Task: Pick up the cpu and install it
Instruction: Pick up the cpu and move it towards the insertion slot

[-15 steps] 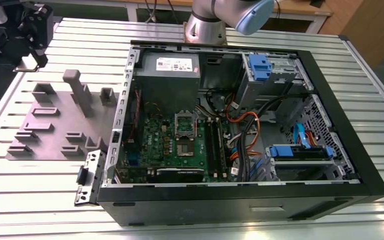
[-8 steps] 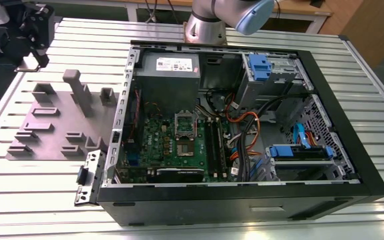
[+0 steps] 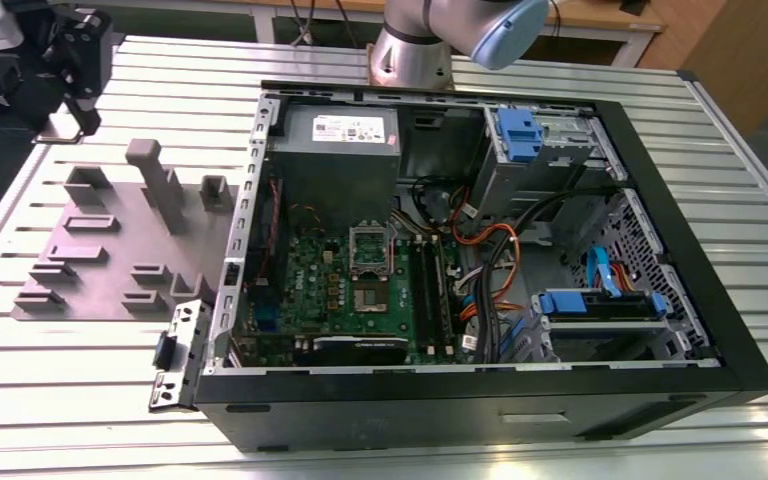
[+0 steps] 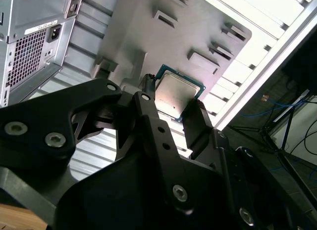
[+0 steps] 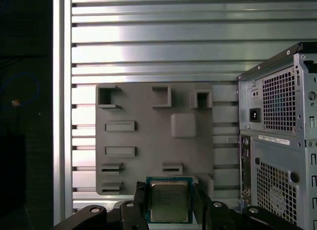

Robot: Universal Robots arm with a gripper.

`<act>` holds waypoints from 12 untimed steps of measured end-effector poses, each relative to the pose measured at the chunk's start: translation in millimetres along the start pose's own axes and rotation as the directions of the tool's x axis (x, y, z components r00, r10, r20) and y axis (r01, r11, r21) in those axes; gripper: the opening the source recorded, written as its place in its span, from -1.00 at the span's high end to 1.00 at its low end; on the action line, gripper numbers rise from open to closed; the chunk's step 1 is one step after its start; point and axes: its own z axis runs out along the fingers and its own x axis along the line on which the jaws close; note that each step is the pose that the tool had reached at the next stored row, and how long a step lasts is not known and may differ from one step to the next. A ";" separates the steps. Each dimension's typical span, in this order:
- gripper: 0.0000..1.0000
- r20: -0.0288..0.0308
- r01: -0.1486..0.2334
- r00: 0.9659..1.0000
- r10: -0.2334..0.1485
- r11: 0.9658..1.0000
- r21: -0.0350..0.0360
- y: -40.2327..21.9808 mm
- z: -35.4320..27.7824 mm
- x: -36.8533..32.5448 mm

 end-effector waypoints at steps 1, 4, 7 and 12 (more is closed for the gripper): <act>0.06 0.000 0.000 1.000 0.000 1.000 0.000 0.0 0.0 -0.3; 0.06 0.000 0.000 1.000 0.000 1.000 0.000 0.0 0.0 -1.1; 0.06 0.000 0.000 1.000 0.000 1.000 0.000 0.1 -0.1 -2.0; 0.06 0.000 0.000 1.000 0.000 1.000 0.000 0.1 -0.1 -3.5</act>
